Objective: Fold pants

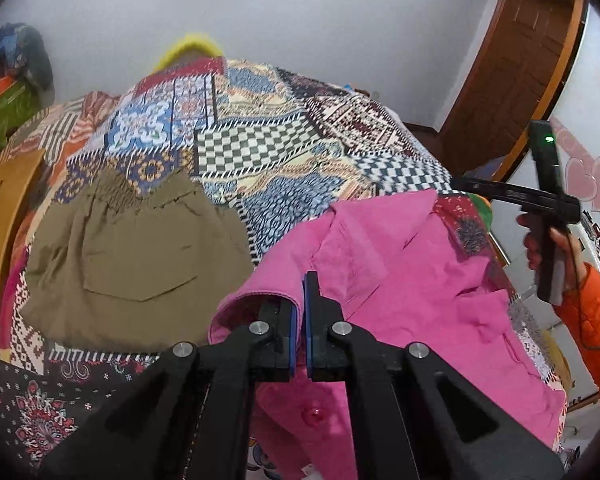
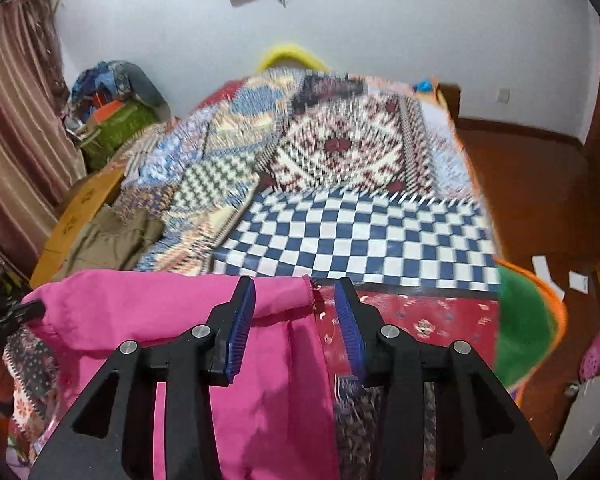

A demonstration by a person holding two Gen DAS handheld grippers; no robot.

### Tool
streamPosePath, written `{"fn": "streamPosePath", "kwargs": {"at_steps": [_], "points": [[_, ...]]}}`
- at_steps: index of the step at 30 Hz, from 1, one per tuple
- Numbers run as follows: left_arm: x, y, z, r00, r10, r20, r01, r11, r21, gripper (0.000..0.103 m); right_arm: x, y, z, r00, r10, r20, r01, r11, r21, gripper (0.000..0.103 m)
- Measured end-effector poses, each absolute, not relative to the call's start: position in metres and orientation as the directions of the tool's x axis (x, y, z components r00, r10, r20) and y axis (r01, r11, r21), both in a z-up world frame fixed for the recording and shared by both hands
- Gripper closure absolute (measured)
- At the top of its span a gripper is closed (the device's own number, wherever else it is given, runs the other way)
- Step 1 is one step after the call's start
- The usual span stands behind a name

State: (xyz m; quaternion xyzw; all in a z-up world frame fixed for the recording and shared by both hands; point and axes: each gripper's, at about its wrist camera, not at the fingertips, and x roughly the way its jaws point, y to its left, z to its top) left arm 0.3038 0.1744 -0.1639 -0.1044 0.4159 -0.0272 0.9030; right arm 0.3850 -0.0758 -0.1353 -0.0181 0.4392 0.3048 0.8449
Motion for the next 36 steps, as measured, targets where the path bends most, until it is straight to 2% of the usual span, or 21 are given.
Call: {"fn": "streamPosePath", "kwargs": {"at_steps": [9,13,14,15,16,20,28,36], "points": [[0.302,0.178,-0.184,0.635,-0.138,-0.76,-0.037,0.977,-0.208,0.101,0.397,-0.052,-0.167,0.313,0.512,-0.8,-0.565,0.777,0.276,0.067],[0.302,0.177,-0.187,0.632,-0.132,-0.764,-0.04,0.979,-0.202,0.101,0.383,-0.051,-0.167,0.342,0.487,-0.804,-0.594,0.775,0.217,0.069],[0.302,0.178,-0.188,0.631,-0.132,-0.764,-0.042,0.978,-0.204,0.101,0.381,-0.053,-0.165,0.351,0.492,-0.797,-0.592,0.776,0.219,0.073],[0.302,0.178,-0.189,0.63,-0.131,-0.765,-0.044,0.978,-0.204,0.101,0.379,-0.055,-0.165,0.357,0.493,-0.793,-0.588,0.778,0.219,0.084],[0.303,0.178,-0.19,0.63,-0.131,-0.766,-0.046,0.978,-0.205,0.101,0.38,-0.055,-0.166,0.356,0.493,-0.794,-0.588,0.778,0.219,0.09],[0.303,0.179,-0.192,0.626,-0.13,-0.769,-0.054,0.976,-0.209,0.101,0.374,-0.054,-0.164,0.376,0.491,-0.786,-0.601,0.775,0.197,0.097],[0.306,0.183,-0.178,0.642,-0.121,-0.757,-0.065,0.975,-0.211,0.101,0.369,-0.058,-0.132,0.443,0.543,-0.714,-0.594,0.774,0.221,0.099],[0.293,0.171,-0.128,0.705,-0.129,-0.698,-0.023,0.979,-0.204,0.101,0.339,-0.08,-0.073,0.495,0.597,-0.631,-0.618,0.753,0.226,0.099]]}}
